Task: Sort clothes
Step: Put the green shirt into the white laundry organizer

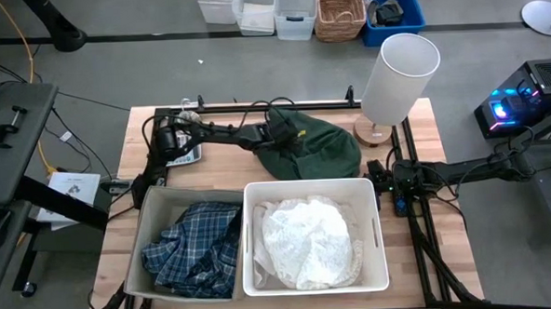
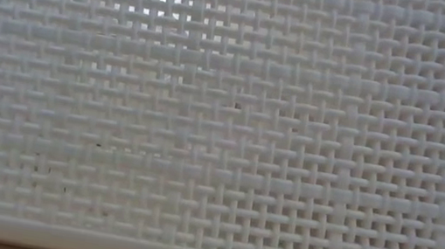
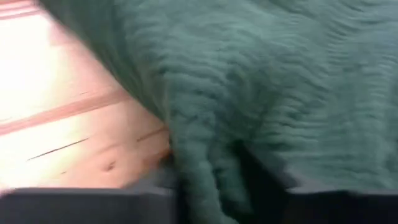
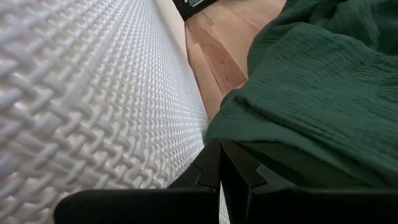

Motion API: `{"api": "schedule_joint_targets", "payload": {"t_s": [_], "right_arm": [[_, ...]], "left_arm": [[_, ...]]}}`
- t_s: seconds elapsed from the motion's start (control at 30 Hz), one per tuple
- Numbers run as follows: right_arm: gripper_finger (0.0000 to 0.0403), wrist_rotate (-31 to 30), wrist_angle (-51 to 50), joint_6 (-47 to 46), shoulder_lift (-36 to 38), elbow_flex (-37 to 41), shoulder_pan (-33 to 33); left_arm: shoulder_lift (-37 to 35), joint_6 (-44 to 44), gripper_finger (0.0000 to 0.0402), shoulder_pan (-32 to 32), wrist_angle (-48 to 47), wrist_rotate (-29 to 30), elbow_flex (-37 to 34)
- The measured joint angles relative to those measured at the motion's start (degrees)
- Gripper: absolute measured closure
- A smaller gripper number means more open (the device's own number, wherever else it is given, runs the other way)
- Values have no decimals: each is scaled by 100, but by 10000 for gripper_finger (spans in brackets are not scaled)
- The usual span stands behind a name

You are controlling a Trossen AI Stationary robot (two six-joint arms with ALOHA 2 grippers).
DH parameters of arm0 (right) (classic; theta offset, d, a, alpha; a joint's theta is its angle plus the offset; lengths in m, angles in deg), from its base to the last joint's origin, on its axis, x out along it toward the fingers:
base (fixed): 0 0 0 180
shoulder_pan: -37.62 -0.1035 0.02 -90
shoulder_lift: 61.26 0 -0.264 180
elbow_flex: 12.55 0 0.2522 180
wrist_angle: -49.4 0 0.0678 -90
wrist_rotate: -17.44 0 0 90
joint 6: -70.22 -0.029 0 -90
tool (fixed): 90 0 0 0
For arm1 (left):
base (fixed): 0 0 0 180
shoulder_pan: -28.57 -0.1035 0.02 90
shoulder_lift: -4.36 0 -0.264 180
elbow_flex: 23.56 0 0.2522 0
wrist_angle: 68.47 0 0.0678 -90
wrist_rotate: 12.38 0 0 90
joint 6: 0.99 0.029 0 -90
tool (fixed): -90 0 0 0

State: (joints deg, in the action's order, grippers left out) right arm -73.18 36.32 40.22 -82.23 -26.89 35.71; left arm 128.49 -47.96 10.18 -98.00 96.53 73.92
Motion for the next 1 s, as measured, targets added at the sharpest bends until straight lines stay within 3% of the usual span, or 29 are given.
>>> {"api": "schedule_joint_targets", "payload": {"t_s": [0.07,0.1,0.2,0.4,0.6,0.73,1.0], "right_arm": [[402,0,1,0,1,-1,0],[402,0,1,0,0,-1,0],[402,0,1,0,0,-1,0],[402,0,1,0,2,-1,0],[402,0,1,0,0,-1,-1],[402,0,0,0,1,-1,0],[402,0,1,0,2,1,0]], "left_arm": [[-9,130,360,18,97,-274,2],[-9,155,379,32,147,-429,4],[-92,189,392,48,193,-897,-2],[-1306,826,398,86,585,-1282,-9],[-3220,1649,400,95,1654,-1235,4],[-4535,2239,400,99,1808,-1284,15],[-6613,2857,401,916,1902,-2573,236]]}}
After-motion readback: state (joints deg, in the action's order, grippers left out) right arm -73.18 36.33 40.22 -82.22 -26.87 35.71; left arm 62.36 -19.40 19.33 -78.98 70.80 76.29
